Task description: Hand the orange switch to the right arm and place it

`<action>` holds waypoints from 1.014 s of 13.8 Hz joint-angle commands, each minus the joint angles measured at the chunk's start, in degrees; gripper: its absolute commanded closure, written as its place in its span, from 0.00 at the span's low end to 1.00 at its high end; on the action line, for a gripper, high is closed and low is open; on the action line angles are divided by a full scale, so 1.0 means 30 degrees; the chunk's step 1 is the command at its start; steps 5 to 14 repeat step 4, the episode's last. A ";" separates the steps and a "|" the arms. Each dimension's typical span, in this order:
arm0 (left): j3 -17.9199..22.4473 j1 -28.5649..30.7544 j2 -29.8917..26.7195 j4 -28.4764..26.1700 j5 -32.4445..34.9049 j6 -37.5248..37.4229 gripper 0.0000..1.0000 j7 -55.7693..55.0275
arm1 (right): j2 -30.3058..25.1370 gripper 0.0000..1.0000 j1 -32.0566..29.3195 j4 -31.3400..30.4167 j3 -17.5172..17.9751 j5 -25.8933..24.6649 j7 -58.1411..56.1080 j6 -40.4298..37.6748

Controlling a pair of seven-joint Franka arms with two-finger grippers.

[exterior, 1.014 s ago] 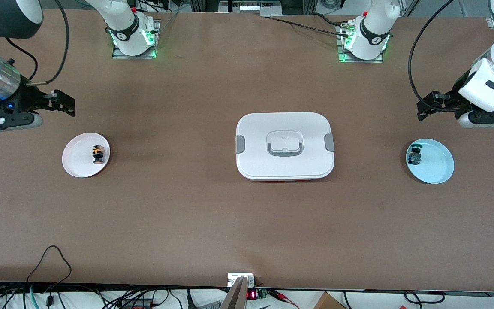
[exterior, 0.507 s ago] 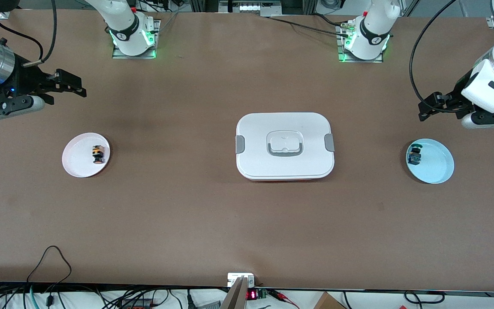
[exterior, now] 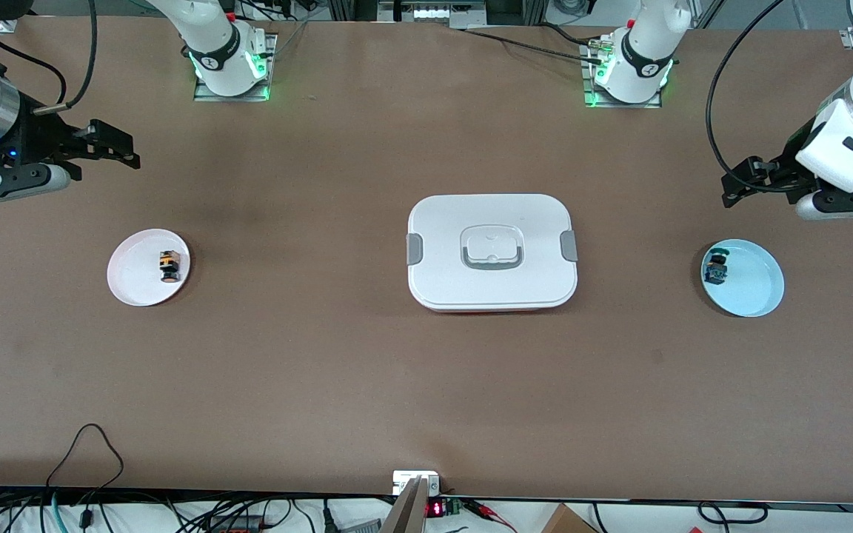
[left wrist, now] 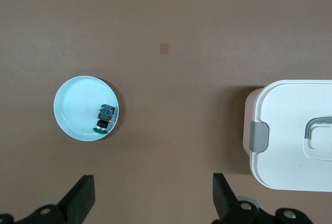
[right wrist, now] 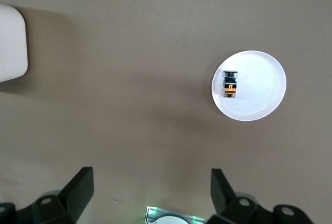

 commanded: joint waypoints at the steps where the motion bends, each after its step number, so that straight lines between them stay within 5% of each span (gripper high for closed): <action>1: -0.0161 -0.0171 0.0146 0.0648 -0.0004 -0.1183 0.00 -0.0541 | 0.0044 0.00 0.0091 0.0213 0.0042 -0.0283 0.0204 0.0101; 14: -0.0569 -0.0173 0.0146 0.0648 0.0025 -0.1245 0.00 -0.0925 | 0.0102 0.00 0.0062 0.0213 0.0042 -0.0224 0.0146 0.0101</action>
